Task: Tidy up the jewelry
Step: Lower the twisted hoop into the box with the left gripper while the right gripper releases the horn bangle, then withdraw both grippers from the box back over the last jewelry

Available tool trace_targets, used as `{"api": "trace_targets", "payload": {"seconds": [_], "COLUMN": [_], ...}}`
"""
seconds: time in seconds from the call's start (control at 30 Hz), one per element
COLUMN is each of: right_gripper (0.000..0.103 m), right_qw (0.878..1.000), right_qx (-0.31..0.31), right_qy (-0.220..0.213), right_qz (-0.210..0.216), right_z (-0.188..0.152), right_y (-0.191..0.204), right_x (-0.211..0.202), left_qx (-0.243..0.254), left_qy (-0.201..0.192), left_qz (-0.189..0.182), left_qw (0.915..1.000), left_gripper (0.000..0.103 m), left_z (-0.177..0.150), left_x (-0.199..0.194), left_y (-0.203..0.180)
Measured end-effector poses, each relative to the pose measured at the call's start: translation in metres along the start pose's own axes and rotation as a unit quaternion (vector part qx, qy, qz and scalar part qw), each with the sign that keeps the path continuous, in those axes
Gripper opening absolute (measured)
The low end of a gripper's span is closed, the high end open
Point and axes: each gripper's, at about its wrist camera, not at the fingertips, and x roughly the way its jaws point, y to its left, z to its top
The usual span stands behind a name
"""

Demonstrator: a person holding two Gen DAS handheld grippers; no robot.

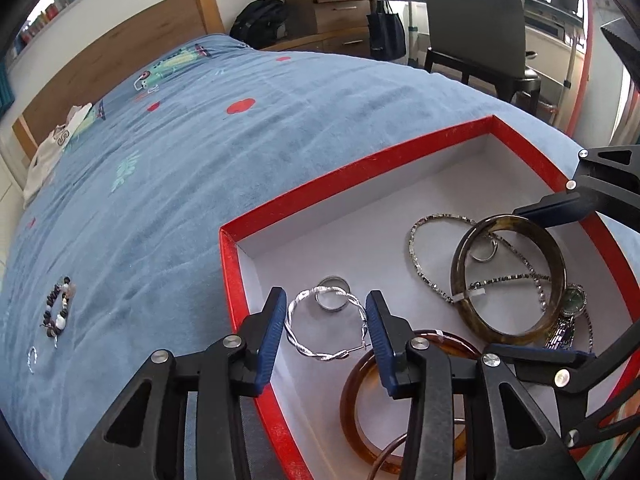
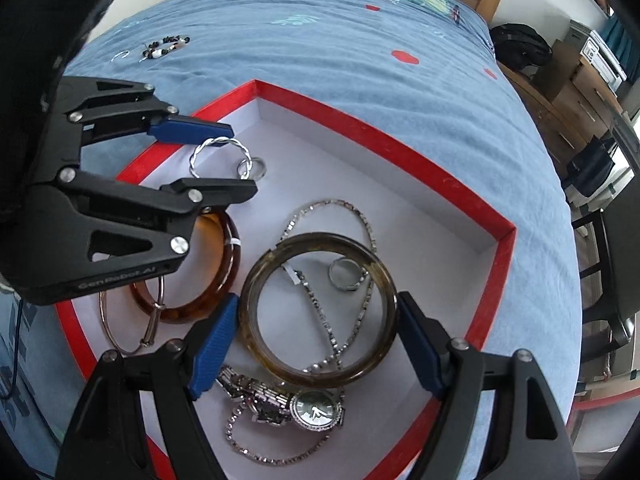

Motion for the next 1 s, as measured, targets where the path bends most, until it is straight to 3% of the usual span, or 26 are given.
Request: {"api": "trace_targets", "payload": {"seconds": [0.47, 0.7, 1.0], "right_gripper": [0.077, 0.077, 0.077], "right_qw": [1.0, 1.0, 0.999], "right_qx": [-0.022, -0.024, 0.019], "right_qy": [0.015, 0.007, -0.016], "right_qz": [-0.004, -0.014, -0.041], "right_z": [-0.013, -0.022, -0.045], "right_y": [0.005, 0.009, 0.002], "right_x": [-0.018, -0.043, -0.103], "left_qx": [0.01, 0.026, 0.007], "left_qy": [0.021, 0.025, 0.024], "left_qz": [0.004, -0.001, 0.0], "left_qw": [0.9997, 0.9993, 0.9997], "left_gripper": [0.047, 0.066, 0.073], "left_z": [0.01, 0.014, 0.023], "left_x": [0.003, 0.004, -0.01], "left_y": [-0.003, -0.012, -0.012]}}
